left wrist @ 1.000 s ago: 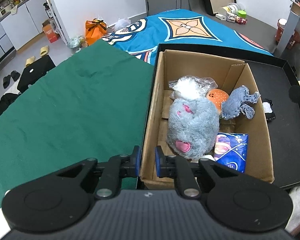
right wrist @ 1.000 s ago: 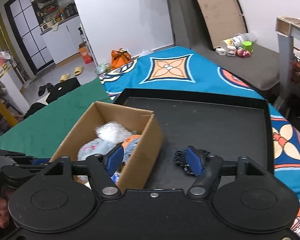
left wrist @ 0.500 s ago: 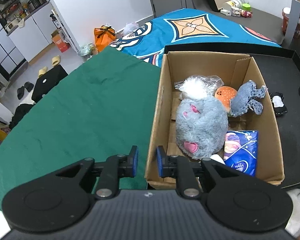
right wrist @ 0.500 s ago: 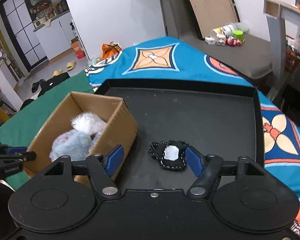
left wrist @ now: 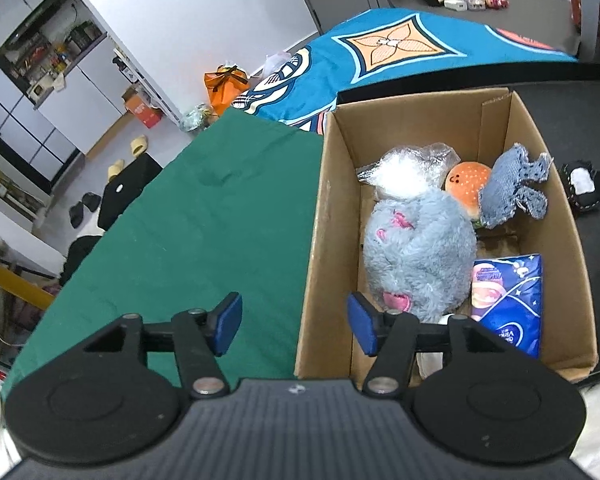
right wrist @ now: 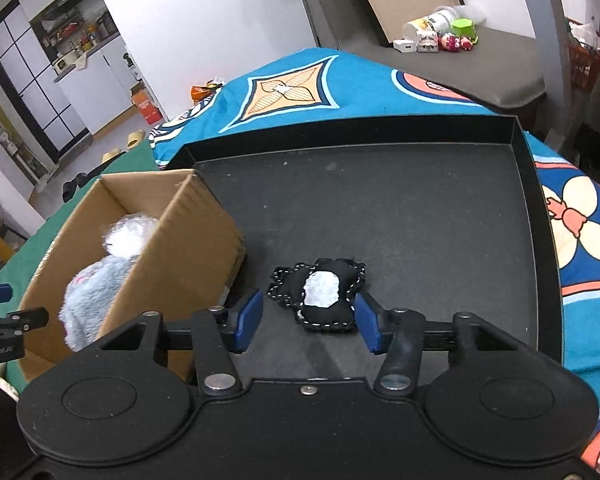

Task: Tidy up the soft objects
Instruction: 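Move the right gripper to the black-and-white slipper and grasp it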

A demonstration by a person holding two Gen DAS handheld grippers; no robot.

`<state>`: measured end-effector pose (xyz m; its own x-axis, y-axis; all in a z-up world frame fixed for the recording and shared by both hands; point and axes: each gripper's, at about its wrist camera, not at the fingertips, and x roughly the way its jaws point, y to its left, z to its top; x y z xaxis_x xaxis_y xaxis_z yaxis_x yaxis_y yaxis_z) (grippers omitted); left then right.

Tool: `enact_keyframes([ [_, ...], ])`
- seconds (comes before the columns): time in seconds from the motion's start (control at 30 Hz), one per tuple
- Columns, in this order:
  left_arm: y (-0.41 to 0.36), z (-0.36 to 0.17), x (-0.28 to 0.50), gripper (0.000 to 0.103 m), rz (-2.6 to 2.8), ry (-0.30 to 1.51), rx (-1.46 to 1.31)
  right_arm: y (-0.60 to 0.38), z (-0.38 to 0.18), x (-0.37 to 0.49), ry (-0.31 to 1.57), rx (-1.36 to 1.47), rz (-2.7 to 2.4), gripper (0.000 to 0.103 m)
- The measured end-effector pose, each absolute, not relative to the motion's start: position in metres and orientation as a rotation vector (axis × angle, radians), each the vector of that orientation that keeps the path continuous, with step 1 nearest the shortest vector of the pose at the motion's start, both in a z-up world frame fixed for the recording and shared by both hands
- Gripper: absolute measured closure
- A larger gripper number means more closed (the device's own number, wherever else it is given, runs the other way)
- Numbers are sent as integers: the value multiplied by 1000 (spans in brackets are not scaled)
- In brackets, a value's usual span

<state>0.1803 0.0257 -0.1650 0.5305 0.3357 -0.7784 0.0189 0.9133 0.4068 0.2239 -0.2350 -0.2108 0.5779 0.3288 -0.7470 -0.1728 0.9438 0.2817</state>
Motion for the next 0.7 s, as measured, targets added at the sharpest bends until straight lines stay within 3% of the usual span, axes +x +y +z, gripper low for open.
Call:
enact_keyframes([
  [0.5, 13, -177, 197, 44, 243, 1047, 470, -232, -241, 239, 913, 135, 298, 55],
  [0.53, 12, -178, 199, 43, 243, 1051, 475, -230, -242, 237, 908, 120, 302, 57],
  [0.63, 11, -180, 201, 43, 250, 1059, 485, -230, -242, 236, 896, 63, 292, 76],
  [0.7, 9, -180, 202, 43, 254, 1063, 488, -231, -242, 235, 892, 43, 286, 78],
])
